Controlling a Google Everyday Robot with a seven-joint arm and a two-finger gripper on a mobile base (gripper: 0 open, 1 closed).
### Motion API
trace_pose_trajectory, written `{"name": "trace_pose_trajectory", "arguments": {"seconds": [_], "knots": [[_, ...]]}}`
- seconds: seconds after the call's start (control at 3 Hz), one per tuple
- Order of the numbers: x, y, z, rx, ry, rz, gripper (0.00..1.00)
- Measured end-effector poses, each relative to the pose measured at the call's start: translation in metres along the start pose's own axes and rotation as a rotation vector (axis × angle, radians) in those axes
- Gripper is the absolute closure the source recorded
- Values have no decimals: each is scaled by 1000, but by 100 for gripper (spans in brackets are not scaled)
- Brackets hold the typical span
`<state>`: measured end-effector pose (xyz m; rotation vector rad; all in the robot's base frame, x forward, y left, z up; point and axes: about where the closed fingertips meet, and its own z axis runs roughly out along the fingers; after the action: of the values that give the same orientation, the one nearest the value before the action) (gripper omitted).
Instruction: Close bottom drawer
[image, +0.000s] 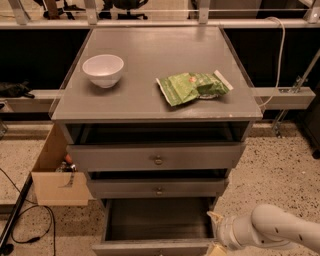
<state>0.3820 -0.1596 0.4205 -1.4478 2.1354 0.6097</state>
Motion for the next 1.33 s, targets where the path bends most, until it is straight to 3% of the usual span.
{"name": "trace_pose_trajectory", "arguments": {"seconds": [0.33, 1.33], "knots": [[1, 4, 4, -1, -6, 7, 0], [66, 1, 81, -83, 8, 174, 0]]}}
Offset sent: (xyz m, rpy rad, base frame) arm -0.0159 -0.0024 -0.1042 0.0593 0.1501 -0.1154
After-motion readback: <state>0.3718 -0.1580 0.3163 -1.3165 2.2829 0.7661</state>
